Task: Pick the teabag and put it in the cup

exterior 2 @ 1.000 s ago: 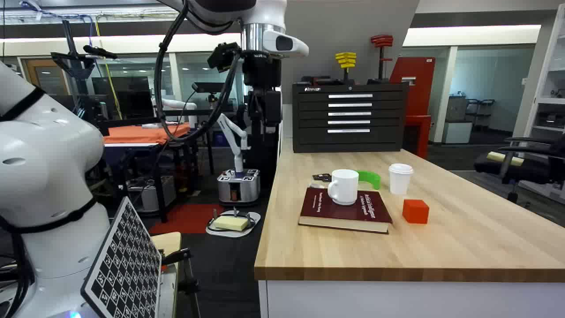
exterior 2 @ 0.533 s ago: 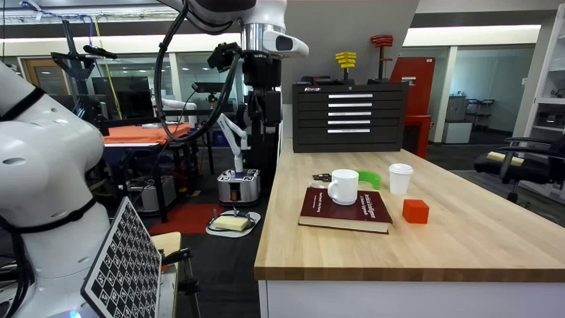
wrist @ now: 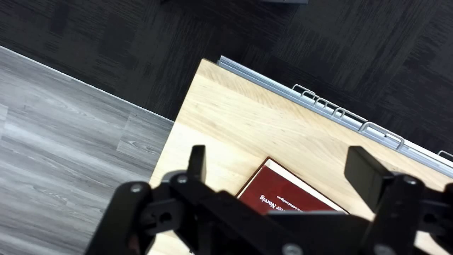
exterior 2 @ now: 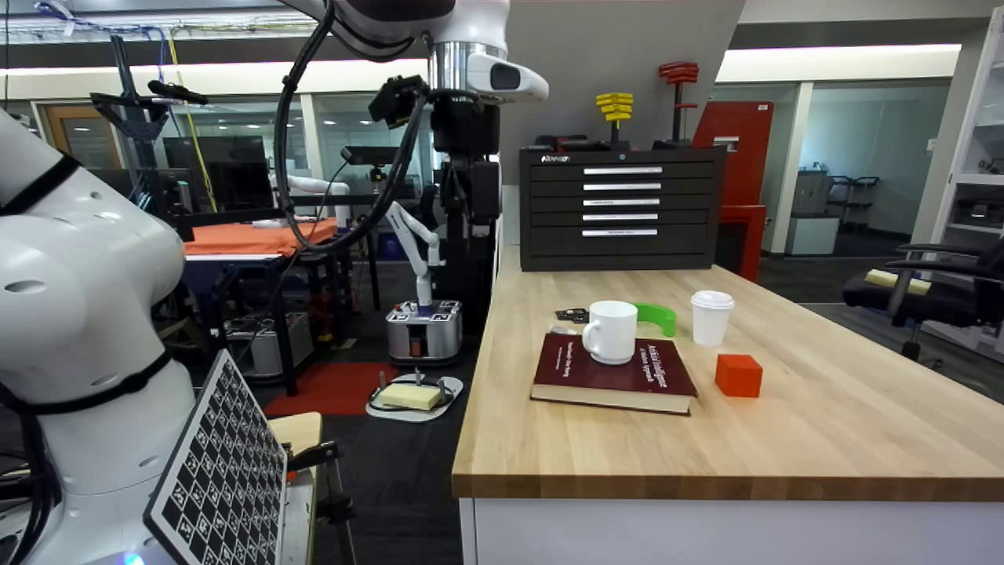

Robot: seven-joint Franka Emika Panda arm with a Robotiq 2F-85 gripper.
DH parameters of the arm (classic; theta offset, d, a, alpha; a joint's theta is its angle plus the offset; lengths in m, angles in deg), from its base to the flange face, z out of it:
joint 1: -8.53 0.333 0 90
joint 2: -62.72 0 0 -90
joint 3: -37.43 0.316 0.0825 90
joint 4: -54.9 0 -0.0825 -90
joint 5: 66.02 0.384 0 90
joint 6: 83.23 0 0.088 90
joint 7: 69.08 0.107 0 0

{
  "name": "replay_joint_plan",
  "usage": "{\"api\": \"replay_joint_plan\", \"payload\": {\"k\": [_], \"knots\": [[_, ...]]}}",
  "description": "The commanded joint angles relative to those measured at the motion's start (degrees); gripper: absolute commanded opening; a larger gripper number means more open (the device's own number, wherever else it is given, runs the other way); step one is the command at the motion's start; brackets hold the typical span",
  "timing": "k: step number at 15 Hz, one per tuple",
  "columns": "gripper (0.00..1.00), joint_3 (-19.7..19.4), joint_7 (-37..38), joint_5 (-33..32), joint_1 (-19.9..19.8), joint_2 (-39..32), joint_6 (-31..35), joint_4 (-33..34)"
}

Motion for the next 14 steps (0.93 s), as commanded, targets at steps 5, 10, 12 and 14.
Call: {"api": "replay_joint_plan", "payload": {"k": [5,10,12,14], "knots": [[1.0,0.0,-0.2,0.1,0.4,-0.5,0.3,0.1],[1.0,0.6,-1.3,0.6,1.6,-2.9,1.8,0.3],[1.0,0.5,-1.9,1.0,2.0,-3.7,2.5,0.5],[1.0,0.5,-2.0,1.3,2.1,-4.2,2.7,0.7]]}}
